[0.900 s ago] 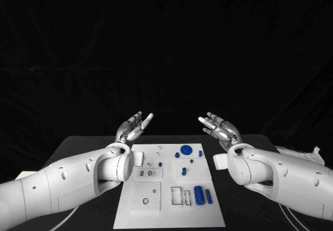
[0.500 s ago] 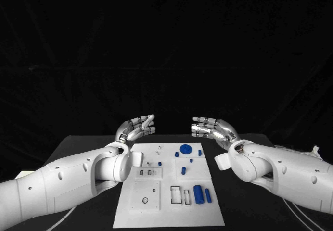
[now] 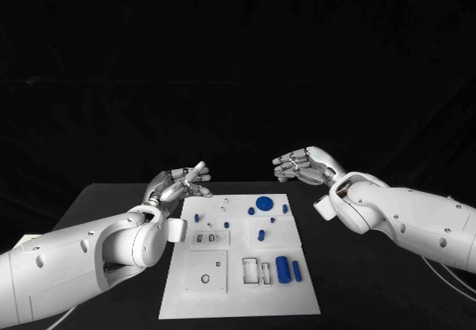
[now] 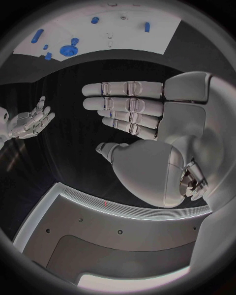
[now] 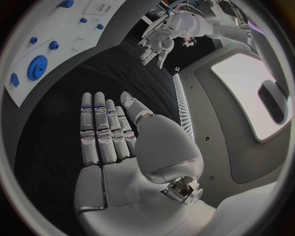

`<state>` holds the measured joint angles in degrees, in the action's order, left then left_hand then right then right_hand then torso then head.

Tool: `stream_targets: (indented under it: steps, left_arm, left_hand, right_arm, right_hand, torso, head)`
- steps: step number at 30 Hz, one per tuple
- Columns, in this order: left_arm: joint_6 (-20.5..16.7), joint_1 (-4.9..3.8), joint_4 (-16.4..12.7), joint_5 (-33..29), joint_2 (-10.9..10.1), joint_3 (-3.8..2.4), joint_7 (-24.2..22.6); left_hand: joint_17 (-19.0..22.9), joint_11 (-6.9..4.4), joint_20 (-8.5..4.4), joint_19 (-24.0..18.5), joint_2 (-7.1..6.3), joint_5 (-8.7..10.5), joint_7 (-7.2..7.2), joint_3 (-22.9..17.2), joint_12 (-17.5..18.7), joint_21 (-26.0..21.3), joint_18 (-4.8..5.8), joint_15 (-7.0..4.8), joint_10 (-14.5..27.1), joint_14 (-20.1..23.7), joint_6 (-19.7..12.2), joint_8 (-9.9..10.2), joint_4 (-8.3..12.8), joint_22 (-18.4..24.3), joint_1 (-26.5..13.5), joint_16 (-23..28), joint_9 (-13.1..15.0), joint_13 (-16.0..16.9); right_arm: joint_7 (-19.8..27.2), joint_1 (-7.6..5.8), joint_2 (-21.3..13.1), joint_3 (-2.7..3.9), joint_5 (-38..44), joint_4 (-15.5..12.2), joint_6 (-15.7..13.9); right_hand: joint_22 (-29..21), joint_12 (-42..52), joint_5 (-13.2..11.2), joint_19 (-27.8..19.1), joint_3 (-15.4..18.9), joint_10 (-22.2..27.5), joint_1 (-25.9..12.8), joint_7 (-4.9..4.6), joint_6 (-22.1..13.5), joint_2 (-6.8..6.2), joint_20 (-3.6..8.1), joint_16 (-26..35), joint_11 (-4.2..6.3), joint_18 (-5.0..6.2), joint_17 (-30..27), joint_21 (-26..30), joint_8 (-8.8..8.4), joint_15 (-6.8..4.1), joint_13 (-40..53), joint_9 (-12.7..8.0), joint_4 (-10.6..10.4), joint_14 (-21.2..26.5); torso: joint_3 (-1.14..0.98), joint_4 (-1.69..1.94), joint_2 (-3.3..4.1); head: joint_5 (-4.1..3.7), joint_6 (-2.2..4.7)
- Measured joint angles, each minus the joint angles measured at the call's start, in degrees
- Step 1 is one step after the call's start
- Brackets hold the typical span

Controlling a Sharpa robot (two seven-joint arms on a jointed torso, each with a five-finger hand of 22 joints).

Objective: Assemble the parts on the task board

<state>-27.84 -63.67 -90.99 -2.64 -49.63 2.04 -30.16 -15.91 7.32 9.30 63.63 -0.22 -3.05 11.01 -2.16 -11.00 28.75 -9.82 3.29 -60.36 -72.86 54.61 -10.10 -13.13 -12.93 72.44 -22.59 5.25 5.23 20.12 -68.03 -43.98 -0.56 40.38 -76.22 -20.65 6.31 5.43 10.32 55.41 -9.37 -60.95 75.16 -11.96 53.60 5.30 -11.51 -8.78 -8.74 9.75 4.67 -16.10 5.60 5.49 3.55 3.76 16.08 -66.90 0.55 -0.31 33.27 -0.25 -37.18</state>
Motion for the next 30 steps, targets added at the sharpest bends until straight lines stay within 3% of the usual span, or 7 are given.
stream_targets:
  steps: [7, 12, 15, 17, 21, 23, 30]
  left_arm:
    - [1.3, -0.59, -6.1, -1.6, -3.7, -0.03, 0.3]
    - [2.4, -1.29, -9.2, -2.4, -5.5, -0.03, 0.5]
    - [2.9, -1.51, -10.4, -2.8, -6.1, -0.04, 0.7]
    - [3.3, -1.7, -11.2, -3.0, -6.4, -0.04, 0.7]
    - [3.8, -1.86, -12.1, -3.2, -6.6, -0.1, 0.9]
    - [3.9, -1.87, -12.5, -3.4, -6.7, -0.1, 0.9]
    - [4.4, -1.92, -13.8, -3.6, -6.9, -0.26, 1.0]
  left_hand:
    - [-4.6, 0.01, -0.53, 0.9, 0.68, 0.0, 0.01, 1.2, 2.1, 2.9, 0.0, -0.21, -1.2, -0.1, 0.8, 1.7, 1.2, -1.6, 0.7, -2.3, -0.7, -0.4]
    - [-6.9, 0.04, -0.53, 0.9, 0.9, 0.0, 0.22, 1.6, 3.0, 3.9, 0.0, -0.14, -1.4, 1.2, 1.0, 2.5, 1.7, -2.3, 0.9, -3.4, -1.0, -0.5]
    - [-8.2, 0.04, -0.31, 0.6, 0.9, 0.0, 0.23, 2.0, 3.5, 4.4, 0.0, -0.1, -1.4, 1.6, 1.0, 2.9, 1.8, -2.8, 0.9, -4.0, -1.0, -0.5]
    - [-8.9, 0.04, -0.31, 0.6, 0.9, 0.0, 0.23, 2.1, 3.9, 5.0, 0.01, 0.0, -1.4, 1.9, 1.0, 3.3, 1.8, -3.0, 0.9, -4.6, -1.1, -0.6]
    - [-9.8, 0.04, -0.49, 0.4, 0.9, 0.0, 0.23, 2.3, 4.2, 5.4, 0.0, -0.03, -1.4, 2.1, 1.0, 3.5, 2.0, -3.3, 0.9, -5.0, -1.1, -0.6]
    - [-10.1, 0.04, -0.32, 0.2, 1.12, 0.0, 0.23, 2.6, 4.2, 5.6, 0.0, 0.0, -1.4, 2.5, 1.0, 3.5, 2.1, -3.5, 1.1, -5.0, -1.2, -0.6]
    - [-10.9, 0.04, -0.21, 0.1, 1.12, 0.0, 0.23, 2.7, 4.7, 5.9, 0.0, 0.03, -1.4, 3.0, 1.0, 4.0, 2.2, -3.7, 1.1, -5.4, -1.2, -0.6]
  right_arm:
    - [-4.9, -2.1, 1.1, 0.08, 15.3, 1.2, 2.0]
    - [-10.4, -3.33, 2.3, 0.15, 27.4, 1.1, 3.9]
    - [-13.9, -4.01, 3.4, 0.17, 34.3, 1.4, 5.2]
    - [-16.2, -4.56, 4.3, 0.17, 38.9, 1.5, 6.2]
    - [-19.3, -5.34, 5.6, 0.18, 45.8, 1.7, 7.6]
    - [-20.3, -5.5, 6.1, 0.19, 48.2, 1.7, 8.1]
    - [-22.1, -5.71, 7.2, 0.19, 53.6, 2.1, 9.3]
  right_hand:
    - [3.6, -0.7, 0.3, 9.4, -1.0, -5.7, -0.2, 1.59, 4.0, -2.0, 3.71, -3.9, 2.16, 0.0, 3.2, -7.9, -0.33, -3.37, 0.2, 0.2, 0.2, -11.4]
    - [7.2, -1.1, 0.5, 13.5, -2.3, -8.4, -1.2, 2.49, 5.9, -2.96, 5.78, -9.8, 3.61, -0.01, 7.5, -14.4, -0.84, -5.02, 0.2, 0.2, 0.2, -15.9]
    - [12.2, -1.8, 0.3, 17.0, -4.5, -9.2, -3.2, 3.28, 7.3, -4.97, 7.19, -19.2, 4.25, -0.01, 14.0, -23.1, -1.76, -6.14, 0.2, 0.2, 0.0, -17.1]
    - [15.9, -1.8, -0.4, 17.7, -5.6, -8.6, -4.0, 3.3, 7.3, -5.81, 7.31, -23.9, 4.77, 0.0, 17.0, -27.6, -1.76, -6.14, 0.2, 0.2, -0.2, -17.1]
    - [27.5, -1.8, -0.6, 19.0, -7.4, -7.7, -5.0, 3.59, 7.0, -6.76, 7.18, -30.0, 4.43, 0.0, 21.0, -37.8, -1.76, -6.13, 0.3, 0.2, -0.5, -17.1]
    - [31.1, -1.8, -0.8, 19.4, -8.0, -7.3, -5.0, 3.6, 7.0, -6.77, 7.02, -32.9, 4.43, -0.92, 23.7, -40.9, -1.76, -6.13, 0.3, 0.2, -0.8, -17.1]
    - [36.4, -1.8, -0.8, 19.4, -9.4, -6.6, -5.3, 3.59, 7.0, -7.05, 7.01, -37.9, 4.12, -0.93, 28.4, -45.7, -1.76, -6.13, 0.3, 0.3, -1.2, -17.1]
  torso:
    - [0.36, 0.31, 2.07]
    - [0.65, 0.68, 3.59]
    - [0.8, 0.9, 4.54]
    - [0.9, 1.06, 5.14]
    - [1.04, 1.43, 6.23]
    - [1.12, 1.59, 6.82]
    - [1.21, 2.14, 8.21]
  head:
    - [-0.38, -0.44]
    - [-0.45, -0.81]
    - [-0.33, -0.93]
    - [-0.32, -0.94]
    - [-0.57, -0.9]
    - [-0.79, -0.75]
    - [-1.02, -0.42]
